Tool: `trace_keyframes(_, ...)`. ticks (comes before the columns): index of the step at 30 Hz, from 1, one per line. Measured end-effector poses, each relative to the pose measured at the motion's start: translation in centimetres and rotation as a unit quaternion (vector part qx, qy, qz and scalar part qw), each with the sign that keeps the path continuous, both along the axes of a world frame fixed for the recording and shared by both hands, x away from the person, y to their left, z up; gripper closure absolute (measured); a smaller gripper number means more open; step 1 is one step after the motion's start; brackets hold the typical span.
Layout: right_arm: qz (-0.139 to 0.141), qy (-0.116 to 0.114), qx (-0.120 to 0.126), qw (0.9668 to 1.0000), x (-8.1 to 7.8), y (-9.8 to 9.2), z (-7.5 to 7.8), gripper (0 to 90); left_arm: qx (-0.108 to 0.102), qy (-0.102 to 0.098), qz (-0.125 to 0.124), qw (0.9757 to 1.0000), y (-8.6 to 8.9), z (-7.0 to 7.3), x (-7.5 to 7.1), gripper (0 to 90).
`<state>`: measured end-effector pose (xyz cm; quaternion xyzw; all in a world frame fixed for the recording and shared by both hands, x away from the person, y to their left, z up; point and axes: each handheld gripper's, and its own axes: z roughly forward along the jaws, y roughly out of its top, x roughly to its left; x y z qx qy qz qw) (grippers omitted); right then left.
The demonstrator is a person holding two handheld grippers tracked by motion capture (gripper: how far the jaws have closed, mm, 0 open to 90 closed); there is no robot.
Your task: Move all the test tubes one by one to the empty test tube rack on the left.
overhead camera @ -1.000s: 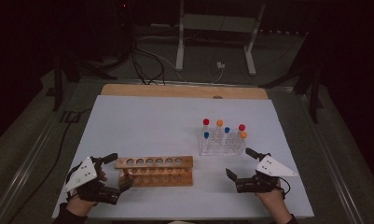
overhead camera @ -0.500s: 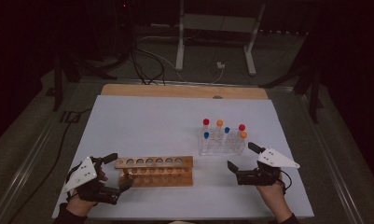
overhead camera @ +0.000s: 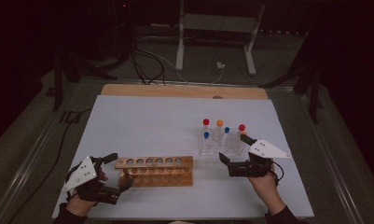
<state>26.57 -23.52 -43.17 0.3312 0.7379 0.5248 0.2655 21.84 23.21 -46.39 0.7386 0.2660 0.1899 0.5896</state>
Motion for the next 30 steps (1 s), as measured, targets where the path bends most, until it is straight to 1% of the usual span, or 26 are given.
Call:
trace_keyframes(2, 0.003, 0.002, 0.003, 1.0000, 0.3, 0.3, -0.1, 0.9, 0.005, 0.001, 0.003, 1.0000, 0.0, 0.0, 0.0, 0.5)
trace_keyframes(7, 0.010, 0.005, -0.001, 0.9999, 1.1, 1.1, -0.2, 0.9, 0.002, 0.001, 0.001, 1.0000, 0.0, 0.0, 0.0, 0.5)
trace_keyframes(9, 0.013, 0.007, -0.006, 0.9999, 1.7, 1.8, -0.5, 0.9, 0.002, 0.000, 0.000, 1.0000, 0.0, 0.0, 0.0, 0.5)
trace_keyframes(15, 0.024, 0.024, -0.012, 0.9994, 2.8, 2.9, -1.3, 0.9, 0.001, -0.002, -0.004, 1.0000, 0.0, 0.0, -0.1, 0.5)
trace_keyframes(16, 0.024, 0.024, -0.012, 0.9994, 2.8, 2.9, -1.3, 0.9, 0.002, -0.003, -0.004, 1.0000, 0.0, 0.0, -0.1, 0.5)
trace_keyframes(18, 0.024, 0.035, -0.017, 0.9990, 3.4, 3.4, -1.7, 1.0, 0.001, -0.002, -0.005, 1.0000, -0.1, 0.0, -0.1, 0.5)
trace_keyframes(19, 0.020, 0.037, -0.020, 0.9989, 3.5, 3.5, -1.8, 4.3, 0.001, -0.002, -0.005, 1.0000, -0.1, 0.0, -0.1, 0.5)
trace_keyframes(20, 0.014, 0.037, -0.022, 0.9990, 3.6, 3.7, -2.0, 5.6, 0.002, -0.002, -0.004, 1.0000, -0.1, 0.0, -0.1, 0.5)
trace_keyframes(22, 0.011, 0.045, -0.025, 0.9986, 3.9, 3.9, -2.2, 6.9, 0.000, -0.003, -0.004, 1.0000, 0.0, 0.1, -0.1, 0.5)
trace_keyframes(24, 0.009, 0.047, -0.026, 0.9985, 4.0, 4.0, -2.3, 7.2, -0.002, -0.002, -0.004, 1.0000, 0.0, 0.0, -0.1, 0.5)
trace_keyframes(27, 0.000, 0.054, -0.036, 0.9979, 4.3, 4.4, -2.7, 15.1, 0.001, -0.002, -0.007, 1.0000, 0.0, 0.0, -0.1, 0.5)
trace_keyframes(28, -0.005, 0.057, -0.038, 0.9976, 4.4, 4.5, -2.8, 16.5, 0.000, -0.001, -0.007, 1.0000, 0.0, 0.0, -0.1, 0.5)
trace_keyframes(29, -0.010, 0.065, -0.037, 0.9971, 4.7, 4.6, -2.9, 22.1, 0.000, -0.001, -0.007, 1.0000, 0.0, 0.0, -0.1, 0.5)
trace_keyframes(30, -0.014, 0.069, -0.038, 0.9968, 4.8, 4.7, -3.0, 24.5, 0.000, -0.002, -0.008, 1.0000, 0.0, 0.0, -0.1, 0.5)
